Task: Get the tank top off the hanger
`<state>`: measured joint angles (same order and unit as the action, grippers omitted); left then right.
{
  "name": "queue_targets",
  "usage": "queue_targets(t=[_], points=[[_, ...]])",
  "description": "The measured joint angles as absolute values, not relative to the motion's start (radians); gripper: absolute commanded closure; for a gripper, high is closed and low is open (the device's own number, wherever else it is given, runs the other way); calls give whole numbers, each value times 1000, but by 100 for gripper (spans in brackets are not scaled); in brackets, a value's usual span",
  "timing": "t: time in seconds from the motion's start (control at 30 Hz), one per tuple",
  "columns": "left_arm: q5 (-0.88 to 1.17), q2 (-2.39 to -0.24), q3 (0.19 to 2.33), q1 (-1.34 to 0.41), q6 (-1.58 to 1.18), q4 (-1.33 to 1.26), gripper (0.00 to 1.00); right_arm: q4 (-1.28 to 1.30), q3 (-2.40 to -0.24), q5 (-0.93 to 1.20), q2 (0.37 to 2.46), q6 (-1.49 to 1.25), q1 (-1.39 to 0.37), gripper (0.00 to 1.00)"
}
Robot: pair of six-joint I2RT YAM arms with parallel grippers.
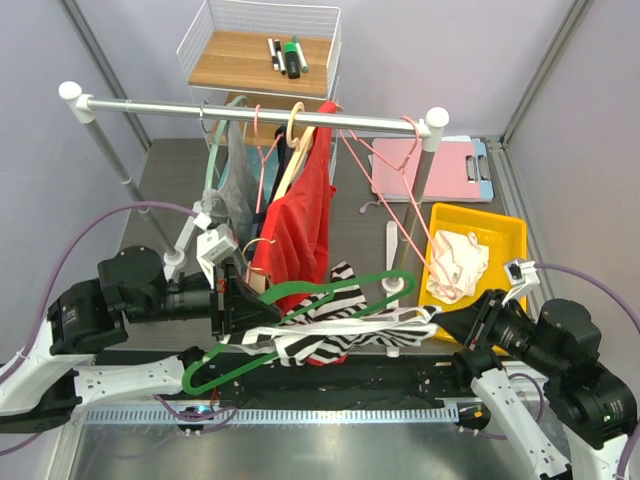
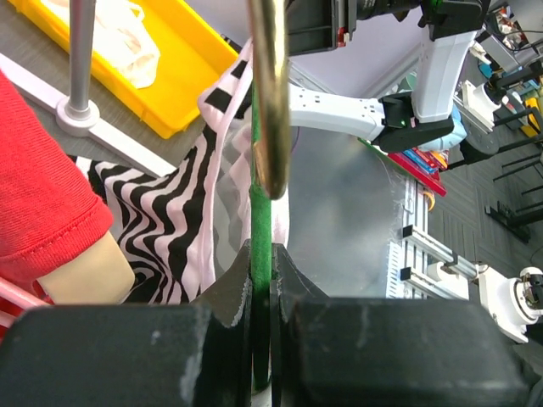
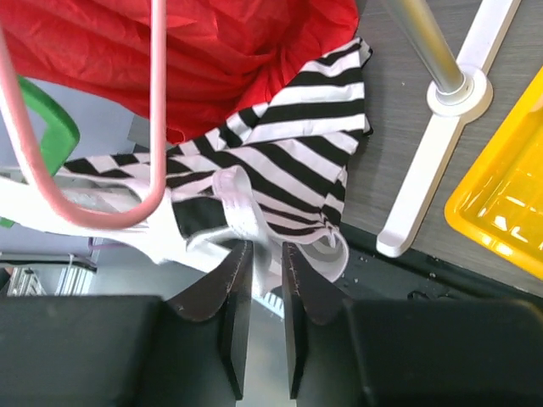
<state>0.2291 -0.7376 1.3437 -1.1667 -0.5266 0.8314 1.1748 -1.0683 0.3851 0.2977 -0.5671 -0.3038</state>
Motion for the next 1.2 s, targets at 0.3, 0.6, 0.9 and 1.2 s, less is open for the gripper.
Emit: queue_targets(t=[0.3,0.6,0.9,1.2], points=[[308,-782,1361,-1167,-478,852,100,1241,-1280,466,313,-478,-304,49],[431,-871,1454,-1167,-429,859,100,1088,-1468,676,359,-451,-304,40],[551,-955,1518,-1167,-393,848,100,964,-1433,809,553,-412,-303,39],[578,-1000,1557,-1167,-380,850,100,909,-1280,889,481,-423,-304,39]])
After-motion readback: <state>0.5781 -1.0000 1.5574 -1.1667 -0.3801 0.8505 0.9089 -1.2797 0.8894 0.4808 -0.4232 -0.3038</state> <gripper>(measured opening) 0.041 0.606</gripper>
